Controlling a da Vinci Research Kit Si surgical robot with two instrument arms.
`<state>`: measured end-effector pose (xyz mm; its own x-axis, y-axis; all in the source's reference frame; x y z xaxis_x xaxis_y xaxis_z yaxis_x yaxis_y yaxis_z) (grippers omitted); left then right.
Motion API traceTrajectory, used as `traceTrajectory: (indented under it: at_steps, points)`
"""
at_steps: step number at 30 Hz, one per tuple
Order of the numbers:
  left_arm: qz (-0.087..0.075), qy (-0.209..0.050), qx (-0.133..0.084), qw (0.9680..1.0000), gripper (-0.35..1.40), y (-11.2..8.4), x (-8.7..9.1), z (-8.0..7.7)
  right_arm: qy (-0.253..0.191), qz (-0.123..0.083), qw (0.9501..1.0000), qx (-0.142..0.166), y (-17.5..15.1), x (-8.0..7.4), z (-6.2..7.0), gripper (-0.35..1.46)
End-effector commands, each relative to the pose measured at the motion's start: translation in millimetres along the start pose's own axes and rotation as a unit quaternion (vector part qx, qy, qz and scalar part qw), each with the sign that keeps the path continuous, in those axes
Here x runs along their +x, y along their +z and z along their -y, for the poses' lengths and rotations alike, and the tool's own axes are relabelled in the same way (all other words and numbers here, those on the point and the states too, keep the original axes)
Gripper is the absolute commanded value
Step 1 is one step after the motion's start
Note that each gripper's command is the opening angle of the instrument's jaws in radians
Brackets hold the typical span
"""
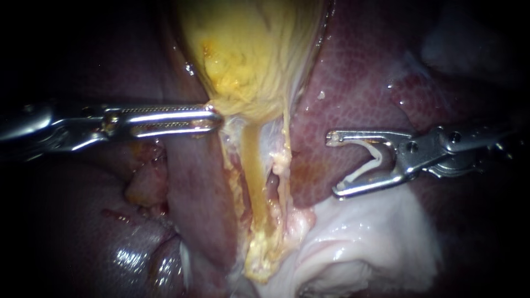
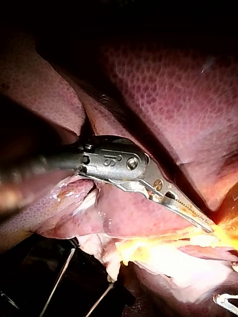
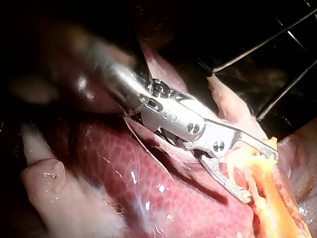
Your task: Clipping first clip left tube
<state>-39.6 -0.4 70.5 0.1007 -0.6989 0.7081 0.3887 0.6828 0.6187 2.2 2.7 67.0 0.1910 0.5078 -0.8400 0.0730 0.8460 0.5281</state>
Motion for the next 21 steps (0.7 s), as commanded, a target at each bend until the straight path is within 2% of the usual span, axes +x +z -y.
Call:
traceTrajectory:
  at_steps: [1,15,21]
  points:
    - [0.0,0.0,0.0,1.0,-0.35,-0.1,-0.1,0.0,0.0,0.0,1.0,0.0,0.0,0.0,0.0,0.6]
    - [0.001,-0.001,0.001,1.0,-0.35,-0.6,-0.4,0.3,0.0,-0.001,1.0,0.0,0.3,0.0,0.1,0.6]
    - [0.005,-0.003,0.002,1.0,-0.35,-1.4,-1.2,0.9,0.004,-0.001,1.0,0.0,0.6,-0.3,0.4,0.6]
